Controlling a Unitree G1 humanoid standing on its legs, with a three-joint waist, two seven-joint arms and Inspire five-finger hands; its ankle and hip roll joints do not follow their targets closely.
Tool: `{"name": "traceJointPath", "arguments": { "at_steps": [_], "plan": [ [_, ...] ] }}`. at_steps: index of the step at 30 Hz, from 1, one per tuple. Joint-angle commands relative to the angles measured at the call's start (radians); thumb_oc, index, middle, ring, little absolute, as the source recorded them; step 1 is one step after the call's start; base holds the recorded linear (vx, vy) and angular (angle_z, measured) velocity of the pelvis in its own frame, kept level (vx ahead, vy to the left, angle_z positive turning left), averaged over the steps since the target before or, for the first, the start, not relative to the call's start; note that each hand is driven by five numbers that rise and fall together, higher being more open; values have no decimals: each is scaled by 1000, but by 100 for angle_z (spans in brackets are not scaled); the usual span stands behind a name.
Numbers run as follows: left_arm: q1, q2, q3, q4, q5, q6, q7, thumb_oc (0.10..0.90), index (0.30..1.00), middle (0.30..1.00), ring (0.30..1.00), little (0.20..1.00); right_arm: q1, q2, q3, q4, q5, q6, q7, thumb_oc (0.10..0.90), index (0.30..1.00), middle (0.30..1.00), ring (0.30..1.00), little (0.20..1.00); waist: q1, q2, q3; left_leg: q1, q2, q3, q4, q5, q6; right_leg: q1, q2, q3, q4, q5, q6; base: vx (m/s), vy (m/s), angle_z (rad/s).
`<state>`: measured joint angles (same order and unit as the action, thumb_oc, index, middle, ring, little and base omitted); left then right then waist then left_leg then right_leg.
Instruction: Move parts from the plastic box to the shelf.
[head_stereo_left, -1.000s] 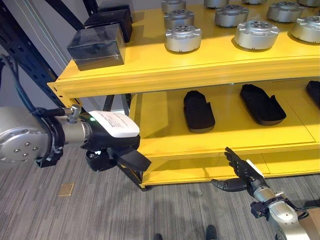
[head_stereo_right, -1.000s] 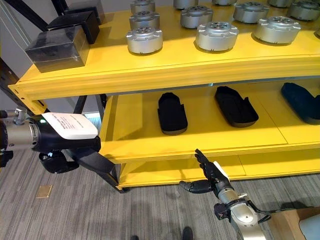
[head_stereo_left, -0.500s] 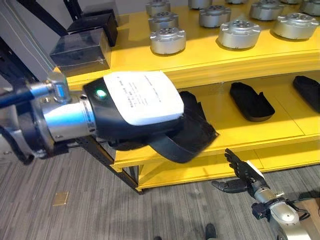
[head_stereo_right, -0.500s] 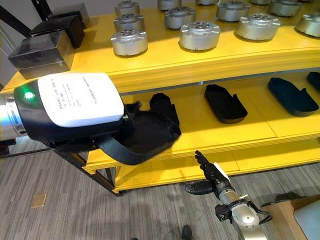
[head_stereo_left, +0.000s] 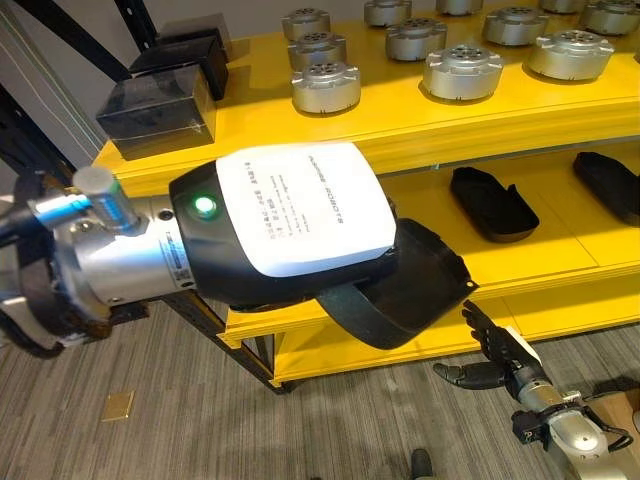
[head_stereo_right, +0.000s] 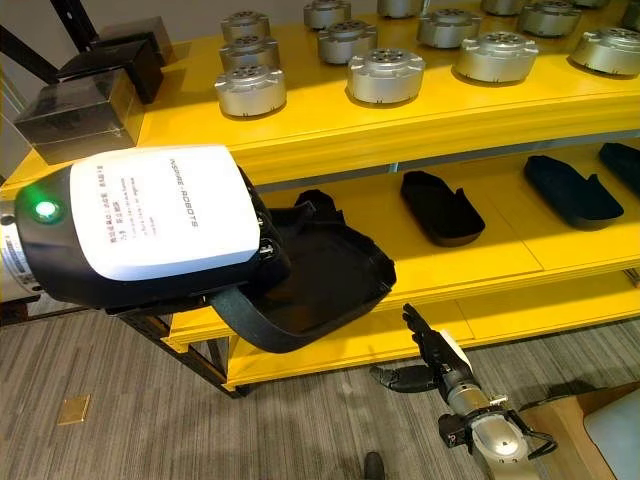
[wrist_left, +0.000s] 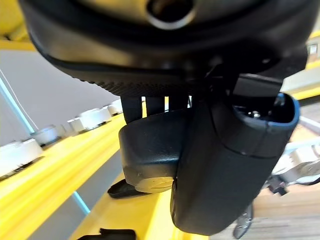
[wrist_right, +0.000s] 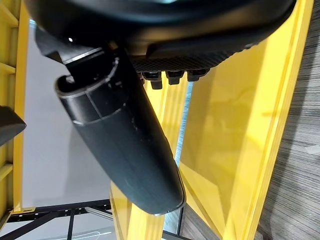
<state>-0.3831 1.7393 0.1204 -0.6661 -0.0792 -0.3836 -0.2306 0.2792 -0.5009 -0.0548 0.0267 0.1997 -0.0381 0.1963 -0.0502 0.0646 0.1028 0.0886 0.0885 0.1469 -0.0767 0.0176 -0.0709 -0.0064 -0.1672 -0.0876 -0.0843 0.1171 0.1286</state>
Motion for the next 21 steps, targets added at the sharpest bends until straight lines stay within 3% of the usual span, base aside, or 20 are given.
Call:
{"name": "traceJointPath", "arguments": {
  "at_steps": [1,3,5,12,15,16,21],
  "plan": [
    [51,-38,218,179,59,38,175,400,300,300,300,300,-21,-24,-100,-109,58,-126,-32,900,1000,1000,1000,1000,13,-69,-48,32,90,-1,-10,-10,-52,107,-67,-41,9,-76,87,0,0,0],
    [162,-79,310,179,84,41,190,400,300,300,300,300,-14,-23,-106,-110,58,-126,-37,900,1000,1000,1000,1000,18,-69,-47,32,90,2,-10,-10,-53,106,-67,-40,8,-78,86,0,0,0],
    [382,-145,489,167,164,56,216,400,300,300,300,300,-9,-29,-111,-114,50,-127,-47,900,1000,1000,1000,1000,20,-65,-43,32,91,2,-10,-12,-53,106,-65,-38,8,-80,82,-3,-7,-5],
    [697,-272,752,137,302,66,280,400,300,300,300,300,-17,-36,-90,-127,50,-128,-64,900,1000,1000,1000,1000,-11,-72,-28,33,93,5,-10,-15,-53,106,-62,-37,7,-84,78,0,-1,-1],
    [752,-354,785,119,382,69,320,400,300,300,300,300,-14,-34,-77,-133,47,-130,-72,900,1000,1000,1000,1000,-19,-80,-22,33,95,5,-10,-17,-53,106,-62,-37,7,-86,76,0,0,0],
    [766,-425,782,123,418,72,347,400,300,300,300,300,-9,-29,-78,-138,50,-134,-74,900,1000,1000,1000,1000,-20,-85,-18,34,95,5,-10,-19,-51,106,-61,-33,7,-87,74,0,0,0],
    [785,-545,738,111,491,75,367,400,300,300,300,300,-1,-27,-83,-148,49,-133,-86,900,1000,1000,1000,1000,-18,-94,-7,35,95,5,-9,-22,-50,108,-58,-33,9,-93,70,0,0,0]
  ]
}}
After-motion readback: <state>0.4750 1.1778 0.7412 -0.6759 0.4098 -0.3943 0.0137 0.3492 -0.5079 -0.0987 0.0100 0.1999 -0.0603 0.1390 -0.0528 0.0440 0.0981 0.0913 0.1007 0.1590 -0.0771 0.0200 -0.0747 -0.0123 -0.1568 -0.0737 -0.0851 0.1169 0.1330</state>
